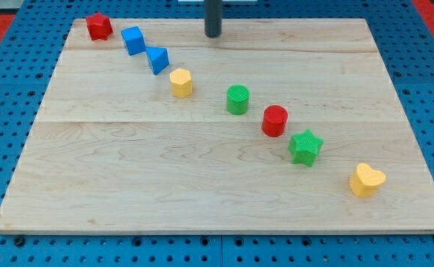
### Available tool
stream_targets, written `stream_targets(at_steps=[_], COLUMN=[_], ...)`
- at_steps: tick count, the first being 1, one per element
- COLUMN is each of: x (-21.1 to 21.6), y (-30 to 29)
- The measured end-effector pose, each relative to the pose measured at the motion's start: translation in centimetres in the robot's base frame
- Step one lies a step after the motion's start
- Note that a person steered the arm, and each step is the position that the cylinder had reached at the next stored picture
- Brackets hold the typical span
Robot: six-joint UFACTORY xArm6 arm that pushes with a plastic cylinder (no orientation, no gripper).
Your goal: Move the red star to the left of green circle
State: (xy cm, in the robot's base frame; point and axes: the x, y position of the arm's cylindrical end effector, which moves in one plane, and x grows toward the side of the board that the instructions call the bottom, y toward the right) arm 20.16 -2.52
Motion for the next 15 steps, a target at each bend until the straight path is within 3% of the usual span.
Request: stream_targets(at_steps=[4,5,8,11,12,13,14,15], x=[-0.7,0.6,8.3,11.3,8.6,1.7,-1.1,-0.5], y=[-8.4,-5.1,-9.9,-27.7,-27.5,-26.2,-26.9,-21.0])
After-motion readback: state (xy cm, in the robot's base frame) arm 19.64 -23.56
